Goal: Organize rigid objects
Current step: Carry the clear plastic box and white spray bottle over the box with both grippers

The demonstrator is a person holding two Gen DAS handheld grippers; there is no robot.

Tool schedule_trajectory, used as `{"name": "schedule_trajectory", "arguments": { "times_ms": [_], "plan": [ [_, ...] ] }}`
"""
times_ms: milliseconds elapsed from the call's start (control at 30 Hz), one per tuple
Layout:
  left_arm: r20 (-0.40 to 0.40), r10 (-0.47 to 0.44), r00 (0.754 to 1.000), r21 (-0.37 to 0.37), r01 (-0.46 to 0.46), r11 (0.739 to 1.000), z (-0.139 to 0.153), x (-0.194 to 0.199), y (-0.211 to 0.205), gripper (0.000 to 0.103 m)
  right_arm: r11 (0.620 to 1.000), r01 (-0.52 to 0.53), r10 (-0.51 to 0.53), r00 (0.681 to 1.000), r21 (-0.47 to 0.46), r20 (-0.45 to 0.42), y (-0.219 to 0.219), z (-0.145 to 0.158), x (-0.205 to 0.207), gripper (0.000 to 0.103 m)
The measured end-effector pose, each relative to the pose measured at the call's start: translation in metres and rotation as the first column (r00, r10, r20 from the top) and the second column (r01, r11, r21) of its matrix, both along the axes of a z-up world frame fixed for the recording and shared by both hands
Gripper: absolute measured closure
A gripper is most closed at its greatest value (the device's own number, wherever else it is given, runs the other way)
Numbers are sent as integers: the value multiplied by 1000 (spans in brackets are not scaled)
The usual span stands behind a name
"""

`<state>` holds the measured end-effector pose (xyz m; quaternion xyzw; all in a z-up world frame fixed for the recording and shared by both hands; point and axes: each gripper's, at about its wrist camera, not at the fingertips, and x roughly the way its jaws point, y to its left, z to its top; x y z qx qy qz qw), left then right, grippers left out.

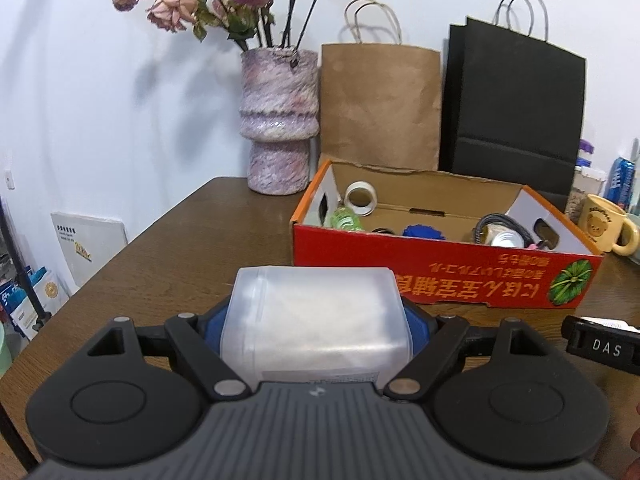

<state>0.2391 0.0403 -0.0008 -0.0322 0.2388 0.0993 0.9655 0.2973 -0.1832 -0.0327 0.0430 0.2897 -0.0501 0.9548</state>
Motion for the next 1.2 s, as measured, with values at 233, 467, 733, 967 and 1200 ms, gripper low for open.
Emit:
{"name": "schedule_trajectory", "arguments": {
  "times_ms": [233, 467, 733, 967, 1200],
  "plan": [
    [61, -36, 997, -6, 36, 999, 15, -16, -11, 20, 992, -128, 128, 985, -5, 115, -1, 22, -31, 5],
    [104, -19, 994, -23, 22, 1000, 32, -15, -12, 20, 976, -218, 216, 946, -18, 240, -1, 44, -43, 5],
    [167, 4, 986, -33, 2, 999, 52, 3, -18, 20, 959, -279, 277, 906, -41, 321, 3, 57, -33, 5],
    [217, 19, 976, -45, -9, 999, 64, 31, -25, 20, 961, -274, 271, 890, -46, 367, 1, 68, -9, 5],
    [211, 20, 977, -34, -13, 999, 60, 66, -31, 20, 960, -275, 271, 888, -45, 372, 3, 69, 26, 5]
  ]
}}
